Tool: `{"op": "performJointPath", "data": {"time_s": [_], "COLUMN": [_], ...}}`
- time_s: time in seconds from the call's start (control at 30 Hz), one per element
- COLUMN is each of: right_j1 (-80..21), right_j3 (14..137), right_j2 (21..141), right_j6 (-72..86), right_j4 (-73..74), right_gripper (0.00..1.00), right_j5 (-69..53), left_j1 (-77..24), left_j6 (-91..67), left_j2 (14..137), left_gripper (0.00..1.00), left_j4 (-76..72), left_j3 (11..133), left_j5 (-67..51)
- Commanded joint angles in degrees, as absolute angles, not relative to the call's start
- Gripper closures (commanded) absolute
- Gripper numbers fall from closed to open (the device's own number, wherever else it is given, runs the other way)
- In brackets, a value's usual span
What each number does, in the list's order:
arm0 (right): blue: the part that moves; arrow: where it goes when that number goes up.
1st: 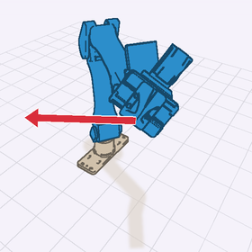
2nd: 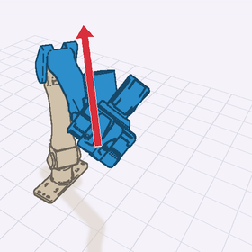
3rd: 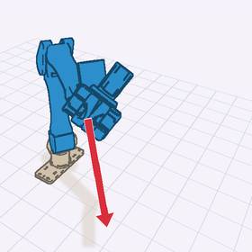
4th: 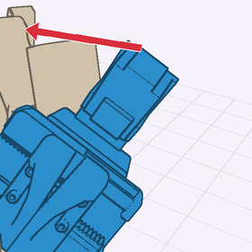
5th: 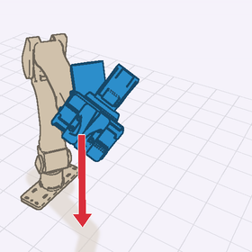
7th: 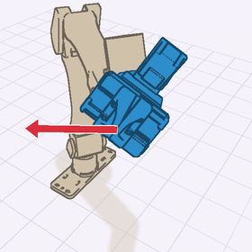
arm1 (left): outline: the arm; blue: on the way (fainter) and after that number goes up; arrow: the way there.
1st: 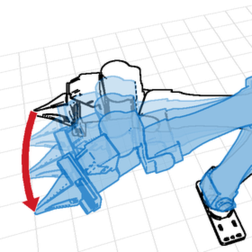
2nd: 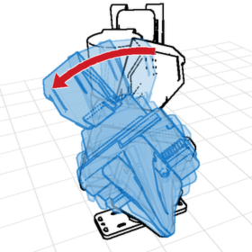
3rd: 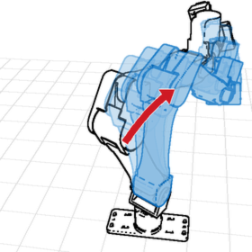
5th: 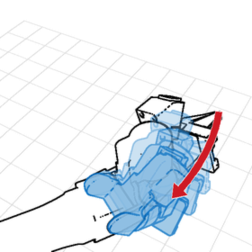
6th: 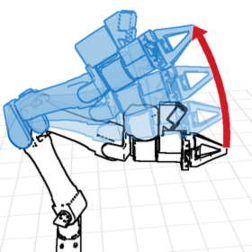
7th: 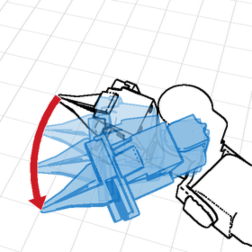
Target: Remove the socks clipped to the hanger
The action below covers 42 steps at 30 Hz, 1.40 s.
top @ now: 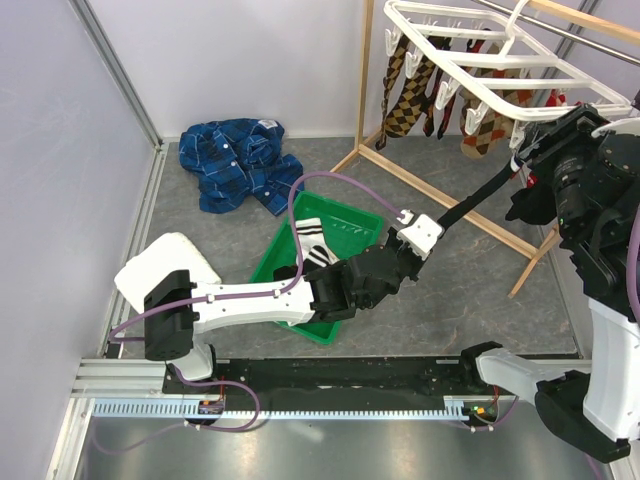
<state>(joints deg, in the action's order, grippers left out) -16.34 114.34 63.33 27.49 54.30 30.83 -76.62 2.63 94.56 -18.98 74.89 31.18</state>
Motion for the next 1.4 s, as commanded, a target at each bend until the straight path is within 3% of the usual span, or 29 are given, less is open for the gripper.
{"op": "performJointPath", "data": {"time_s": [0.0,0.27,0.67,1.03,1.17,1.37], "right_j1": [-16.52,-16.52,-16.52,-16.52,-16.44,-16.52], "right_j3": [117.42,116.19,114.17,112.32,115.82,119.17], "right_j2": [64.69,63.72,64.07,63.02,64.15,63.63], "right_j6": [28.12,27.69,26.89,27.07,26.01,23.82], "right_j4": [57.04,57.48,52.57,49.92,52.72,53.7], "right_gripper": [0.43,0.36,0.36,0.36,0.34,0.32], "right_j5": [32.43,37.53,41.57,39.55,32.98,33.75], "left_j1": [-76.82,-76.82,-76.82,-76.9,-76.9,-76.9], "left_j6": [2.99,2.64,3.42,3.87,4.48,5.18], "left_j2": [91.76,92.02,92.81,93.78,94.13,94.13], "left_gripper": [0.98,0.98,0.98,0.98,0.98,0.98], "left_j4": [-21.71,-21.27,-23.1,-26.1,-26.02,-25.66], "left_j3": [75.15,75.58,75.41,73.48,73.74,74.18], "left_j5": [31.99,30.85,27.6,24.17,25.4,26.8]}}
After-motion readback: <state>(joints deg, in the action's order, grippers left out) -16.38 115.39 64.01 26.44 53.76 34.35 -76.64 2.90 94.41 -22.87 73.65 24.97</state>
